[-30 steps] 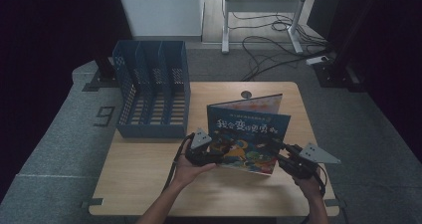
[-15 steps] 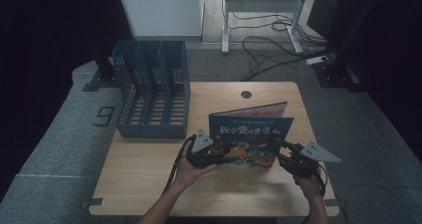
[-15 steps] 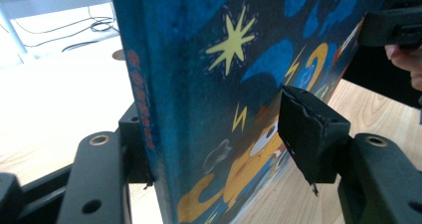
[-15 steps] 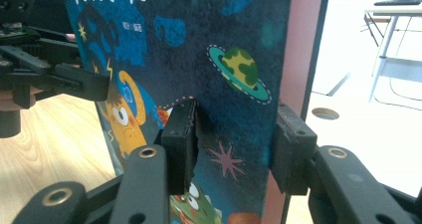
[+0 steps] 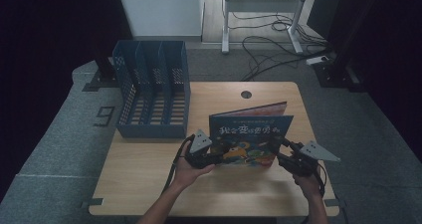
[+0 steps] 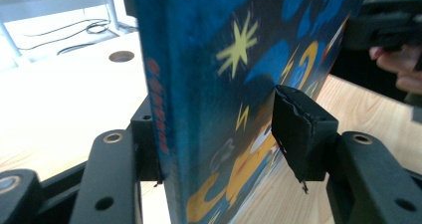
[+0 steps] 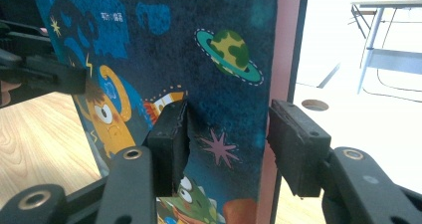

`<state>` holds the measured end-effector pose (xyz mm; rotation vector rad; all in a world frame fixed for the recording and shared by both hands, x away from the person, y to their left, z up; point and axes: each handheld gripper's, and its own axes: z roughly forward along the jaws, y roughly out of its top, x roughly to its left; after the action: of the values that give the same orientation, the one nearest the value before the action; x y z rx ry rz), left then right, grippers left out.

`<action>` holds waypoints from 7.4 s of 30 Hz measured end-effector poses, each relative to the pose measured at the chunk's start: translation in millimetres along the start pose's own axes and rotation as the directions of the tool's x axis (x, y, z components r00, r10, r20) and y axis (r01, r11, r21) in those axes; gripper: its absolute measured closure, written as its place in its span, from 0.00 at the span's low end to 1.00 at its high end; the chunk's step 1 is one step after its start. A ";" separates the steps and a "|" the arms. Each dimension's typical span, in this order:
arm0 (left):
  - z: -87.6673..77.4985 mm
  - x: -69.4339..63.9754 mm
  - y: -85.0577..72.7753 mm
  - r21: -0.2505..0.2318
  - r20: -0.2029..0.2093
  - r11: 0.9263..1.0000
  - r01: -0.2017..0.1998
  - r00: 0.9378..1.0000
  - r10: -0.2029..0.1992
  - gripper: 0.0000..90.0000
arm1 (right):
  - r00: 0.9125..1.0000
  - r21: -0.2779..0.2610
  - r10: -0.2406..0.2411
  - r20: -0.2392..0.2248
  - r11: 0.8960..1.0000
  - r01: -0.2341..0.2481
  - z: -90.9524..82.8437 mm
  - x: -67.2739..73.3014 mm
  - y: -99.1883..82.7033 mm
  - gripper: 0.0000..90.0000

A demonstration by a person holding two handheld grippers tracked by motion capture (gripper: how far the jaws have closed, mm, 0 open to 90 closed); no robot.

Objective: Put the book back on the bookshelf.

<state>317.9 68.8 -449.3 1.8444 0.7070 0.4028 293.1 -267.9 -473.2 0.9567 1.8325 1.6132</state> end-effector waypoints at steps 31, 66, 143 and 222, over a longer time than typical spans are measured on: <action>-11.2 -8.5 11.0 -0.057 0.095 0.998 -0.028 0.995 0.033 0.58 | 0.999 0.061 0.032 0.023 0.998 -0.033 10.6 1.3 -3.3 0.48; -35.9 -9.9 22.6 -0.093 0.099 0.995 -0.030 0.994 0.039 0.77 | 0.997 0.044 0.073 -0.007 0.996 -0.073 32.9 9.6 -2.6 0.40; -43.5 -28.1 45.5 -0.147 0.093 0.988 -0.056 0.993 0.071 0.91 | 0.997 0.074 0.083 0.004 0.994 -0.083 44.2 14.1 -2.4 0.35; -131.0 19.5 88.2 -0.313 -0.032 0.950 -0.004 0.999 -0.007 0.91 | 0.973 0.418 0.067 0.221 0.895 -0.157 65.9 -1.5 -64.4 0.35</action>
<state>281.7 153.9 -319.8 1.5395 0.6270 0.5149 333.6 -230.9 -547.3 1.3881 2.0625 1.1293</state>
